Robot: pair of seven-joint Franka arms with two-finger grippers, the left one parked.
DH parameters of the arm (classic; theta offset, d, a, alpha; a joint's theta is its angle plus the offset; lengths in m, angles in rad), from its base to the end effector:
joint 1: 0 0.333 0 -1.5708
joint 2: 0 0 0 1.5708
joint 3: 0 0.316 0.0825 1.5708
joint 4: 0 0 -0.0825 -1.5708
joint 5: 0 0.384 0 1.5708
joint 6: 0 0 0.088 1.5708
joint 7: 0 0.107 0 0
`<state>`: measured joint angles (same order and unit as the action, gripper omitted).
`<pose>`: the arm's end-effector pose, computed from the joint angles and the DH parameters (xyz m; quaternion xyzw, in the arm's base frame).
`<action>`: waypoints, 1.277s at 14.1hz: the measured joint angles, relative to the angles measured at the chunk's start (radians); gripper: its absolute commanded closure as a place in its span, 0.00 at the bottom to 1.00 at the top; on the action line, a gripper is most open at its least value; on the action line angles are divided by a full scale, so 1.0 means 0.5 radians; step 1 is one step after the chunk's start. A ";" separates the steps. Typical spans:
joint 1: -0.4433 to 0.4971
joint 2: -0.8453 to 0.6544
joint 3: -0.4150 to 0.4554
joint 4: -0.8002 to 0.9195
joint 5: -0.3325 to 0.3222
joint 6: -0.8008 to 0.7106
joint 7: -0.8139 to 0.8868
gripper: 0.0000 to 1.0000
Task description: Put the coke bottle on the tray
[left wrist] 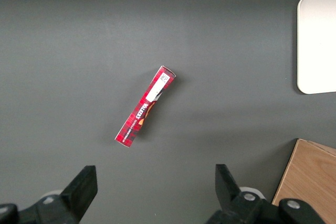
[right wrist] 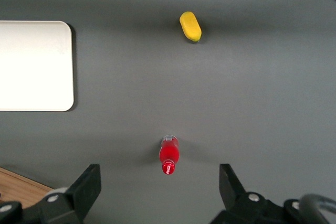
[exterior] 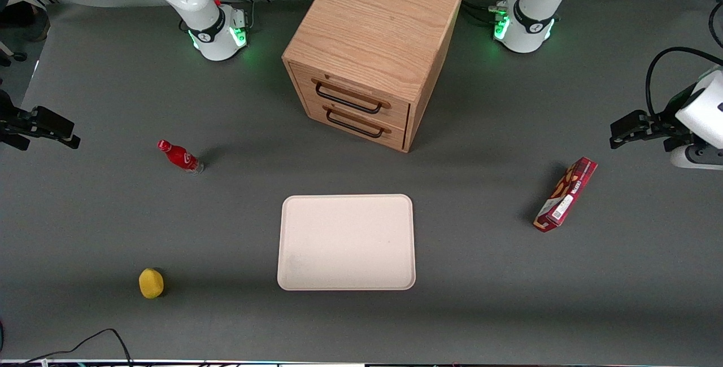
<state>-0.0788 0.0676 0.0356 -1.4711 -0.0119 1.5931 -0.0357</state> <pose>0.5779 -0.0270 0.6355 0.9996 -0.0039 0.0270 0.0058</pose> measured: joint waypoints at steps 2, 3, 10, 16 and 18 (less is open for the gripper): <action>0.000 0.002 0.001 0.000 0.000 0.000 0.000 0.00; 0.001 0.003 0.001 0.000 0.000 0.000 0.000 0.00; 0.004 0.009 0.001 0.000 0.000 0.000 0.000 0.00; 0.005 0.025 0.001 0.000 -0.010 0.000 0.000 0.00; 0.005 0.033 0.001 0.000 -0.018 0.000 0.000 0.00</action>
<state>-0.0762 0.0843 0.0363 -1.4713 -0.0208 1.5931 -0.0357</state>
